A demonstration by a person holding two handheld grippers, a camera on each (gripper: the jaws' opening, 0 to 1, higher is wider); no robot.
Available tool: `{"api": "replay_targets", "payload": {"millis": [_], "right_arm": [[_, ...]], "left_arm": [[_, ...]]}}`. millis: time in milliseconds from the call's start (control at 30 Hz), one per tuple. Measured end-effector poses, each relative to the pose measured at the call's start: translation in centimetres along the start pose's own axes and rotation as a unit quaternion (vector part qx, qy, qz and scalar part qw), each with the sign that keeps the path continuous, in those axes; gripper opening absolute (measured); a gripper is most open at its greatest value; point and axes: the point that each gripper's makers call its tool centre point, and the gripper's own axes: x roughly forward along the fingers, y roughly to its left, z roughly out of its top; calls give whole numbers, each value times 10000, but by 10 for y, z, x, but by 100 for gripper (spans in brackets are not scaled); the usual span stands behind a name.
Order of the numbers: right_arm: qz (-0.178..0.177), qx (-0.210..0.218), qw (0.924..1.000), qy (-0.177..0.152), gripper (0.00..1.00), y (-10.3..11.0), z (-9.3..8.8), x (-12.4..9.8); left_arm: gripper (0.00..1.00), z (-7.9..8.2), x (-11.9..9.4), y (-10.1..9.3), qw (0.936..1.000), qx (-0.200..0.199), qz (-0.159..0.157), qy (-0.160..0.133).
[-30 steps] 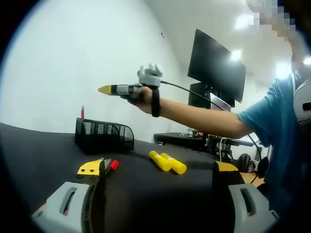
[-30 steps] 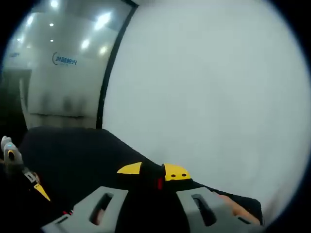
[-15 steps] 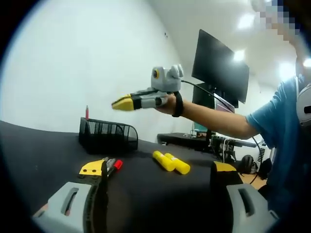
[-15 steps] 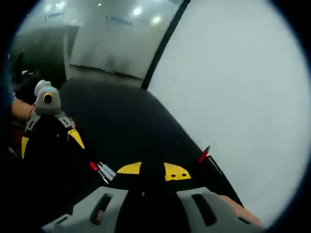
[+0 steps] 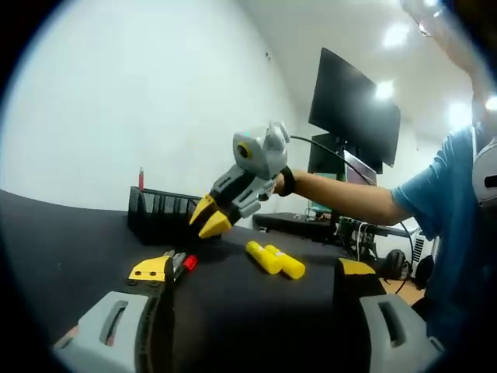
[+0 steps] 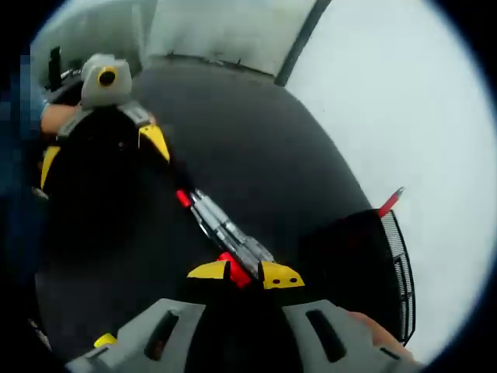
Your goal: Pick up pens and glue sticks and place them into the holder.
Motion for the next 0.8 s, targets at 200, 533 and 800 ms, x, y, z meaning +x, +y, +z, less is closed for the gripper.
{"api": "replay_targets", "payload": {"millis": [200, 533, 800], "right_arm": [[379, -56, 9987, 331, 12, 13, -4, 12], [807, -212, 9930, 838, 7, 21, -10, 29], [1046, -315, 9871, 1168, 7, 23, -19, 35]], "left_arm": [[79, -1, 0, -1, 10000, 7, -16, 30], [79, 0, 0, 0, 10000, -3, -43, 11], [79, 1, 0, -1, 10000, -16, -78, -6]]}}
